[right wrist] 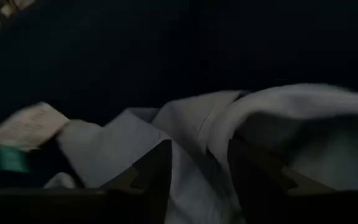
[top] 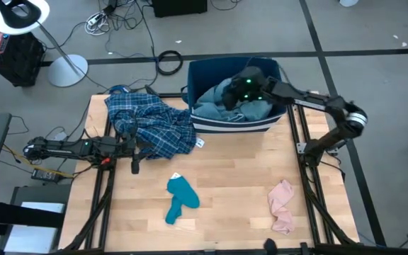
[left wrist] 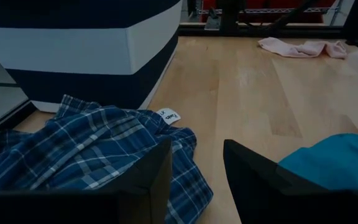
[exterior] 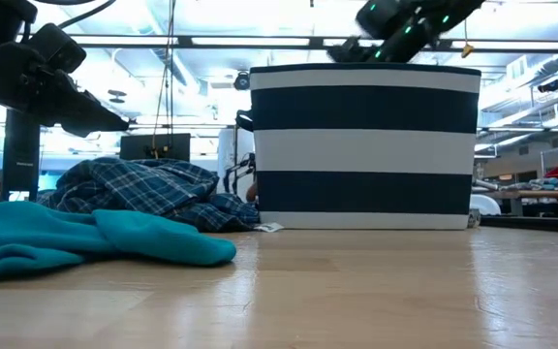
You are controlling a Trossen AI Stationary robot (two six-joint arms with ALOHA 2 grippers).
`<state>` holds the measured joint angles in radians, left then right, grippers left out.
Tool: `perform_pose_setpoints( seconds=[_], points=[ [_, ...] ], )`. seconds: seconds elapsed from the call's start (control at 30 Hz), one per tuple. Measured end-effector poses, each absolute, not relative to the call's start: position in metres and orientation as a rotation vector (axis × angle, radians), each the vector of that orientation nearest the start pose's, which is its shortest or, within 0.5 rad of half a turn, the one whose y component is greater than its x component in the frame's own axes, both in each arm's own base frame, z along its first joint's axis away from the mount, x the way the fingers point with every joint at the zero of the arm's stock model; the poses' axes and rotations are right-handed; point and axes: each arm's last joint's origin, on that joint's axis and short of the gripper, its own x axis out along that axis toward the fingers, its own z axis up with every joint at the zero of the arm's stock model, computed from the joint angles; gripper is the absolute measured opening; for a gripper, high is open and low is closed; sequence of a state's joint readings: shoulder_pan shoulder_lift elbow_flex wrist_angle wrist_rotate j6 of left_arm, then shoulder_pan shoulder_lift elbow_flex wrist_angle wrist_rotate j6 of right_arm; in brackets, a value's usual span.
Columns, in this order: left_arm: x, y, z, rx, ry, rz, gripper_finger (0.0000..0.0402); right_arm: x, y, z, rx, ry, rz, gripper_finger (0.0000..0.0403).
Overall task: Sort clothes
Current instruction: Put the blue jeans into the blue laundry bin, then put the pink sock into the blue laundry bin
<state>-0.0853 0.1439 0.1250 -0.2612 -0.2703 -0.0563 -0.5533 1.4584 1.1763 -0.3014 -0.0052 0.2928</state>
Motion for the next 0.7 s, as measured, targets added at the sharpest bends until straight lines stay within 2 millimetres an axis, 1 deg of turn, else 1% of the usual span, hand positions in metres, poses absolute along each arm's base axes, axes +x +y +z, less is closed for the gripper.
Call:
perform_pose_setpoints(
  seconds=[0.2,0.33,0.5,0.7],
  points=[
    [0.097,-0.001,0.170,-0.009,0.270,0.191,0.0151,0.243,-0.151,0.339,0.415,0.411,-0.644,0.0151],
    [0.097,-0.001,0.170,-0.010,0.269,0.192,0.0151,0.222,-0.137,0.357,0.432,0.376,-0.642,0.0150],
    [0.097,-0.001,0.170,-0.010,0.270,0.192,0.0151,0.202,-0.110,0.370,0.448,0.393,-0.585,0.0149],
    [0.097,-0.001,0.170,-0.010,0.271,0.192,0.0151,0.188,-0.066,0.382,0.482,0.395,-0.460,0.0149]
  ],
)
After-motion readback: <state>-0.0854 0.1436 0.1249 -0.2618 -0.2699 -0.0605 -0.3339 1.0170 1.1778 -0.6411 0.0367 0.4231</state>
